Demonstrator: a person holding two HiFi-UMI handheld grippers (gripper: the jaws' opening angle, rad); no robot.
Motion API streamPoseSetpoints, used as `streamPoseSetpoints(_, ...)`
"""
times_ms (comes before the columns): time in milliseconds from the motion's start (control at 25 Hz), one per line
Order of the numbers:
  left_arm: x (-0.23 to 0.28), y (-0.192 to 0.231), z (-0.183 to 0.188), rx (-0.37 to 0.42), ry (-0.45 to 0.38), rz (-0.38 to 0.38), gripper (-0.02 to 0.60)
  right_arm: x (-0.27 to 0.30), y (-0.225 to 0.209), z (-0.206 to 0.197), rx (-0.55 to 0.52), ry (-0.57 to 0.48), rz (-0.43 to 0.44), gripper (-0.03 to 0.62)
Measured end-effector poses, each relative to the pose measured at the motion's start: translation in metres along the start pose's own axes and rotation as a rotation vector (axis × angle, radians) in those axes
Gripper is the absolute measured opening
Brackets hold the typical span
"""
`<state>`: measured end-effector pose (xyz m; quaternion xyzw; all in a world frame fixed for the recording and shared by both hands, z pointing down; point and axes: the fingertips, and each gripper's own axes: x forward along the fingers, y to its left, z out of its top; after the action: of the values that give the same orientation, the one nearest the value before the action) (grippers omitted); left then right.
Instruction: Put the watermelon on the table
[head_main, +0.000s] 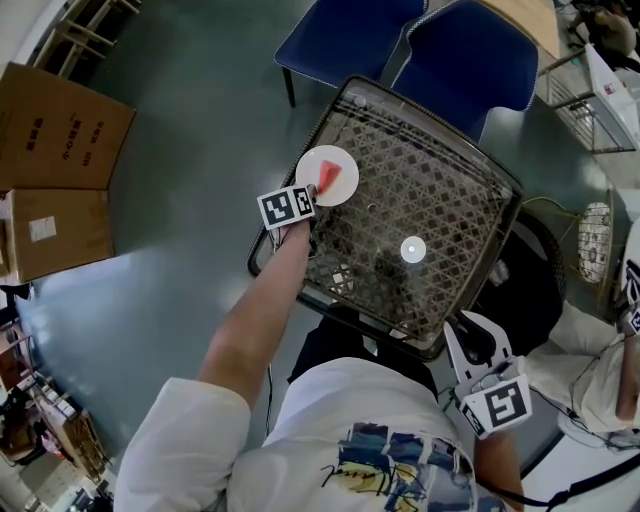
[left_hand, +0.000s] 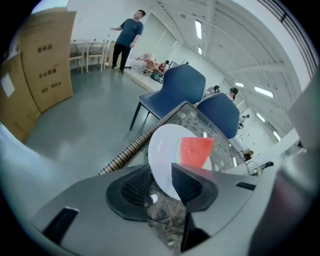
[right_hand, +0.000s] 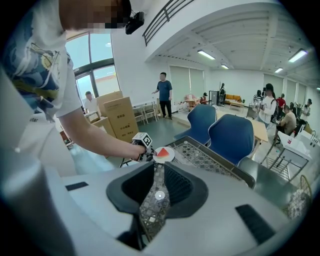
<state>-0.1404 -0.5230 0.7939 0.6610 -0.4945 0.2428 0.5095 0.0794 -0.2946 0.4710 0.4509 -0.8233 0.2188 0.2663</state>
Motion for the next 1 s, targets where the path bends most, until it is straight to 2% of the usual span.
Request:
streamPoseSetpoints(80, -0.003, 0.003, 0.001, 0.057, 0.002, 0.054, 0.124, -0.001, 0.002, 0.000, 0.000, -0.003, 0.001, 0.052)
streamPoseSetpoints(120, -0.004, 0.003, 0.001, 0.065, -0.001, 0.057, 0.124, -0.002, 0.003, 0.000, 0.000, -0.005, 0.000, 0.052)
streamPoseSetpoints(480, -0.030, 0.005, -0.004, 0.048, -0.044, 0.029, 0.124, -0.015, 0.006, -0.005, -0.015, -0.029, -0.001, 0.052)
streamPoseSetpoints(680, -0.071, -0.004, -0.018, 0.029, -0.107, 0.017, 0.124, -0.035, 0.011, -0.011, -0.050, -0.065, 0.034, 0.052)
streamPoseSetpoints(880, -0.137, -0.029, -0.031, 0.026, -0.223, -0.064, 0.123, -0.057, 0.023, -0.014, -0.117, -0.121, 0.084, 0.052)
streamPoseSetpoints(1000, -0.187, -0.059, -0.060, 0.045, -0.284, -0.147, 0.121, -0.078, 0.028, -0.027, -0.141, -0.147, 0.114, 0.052)
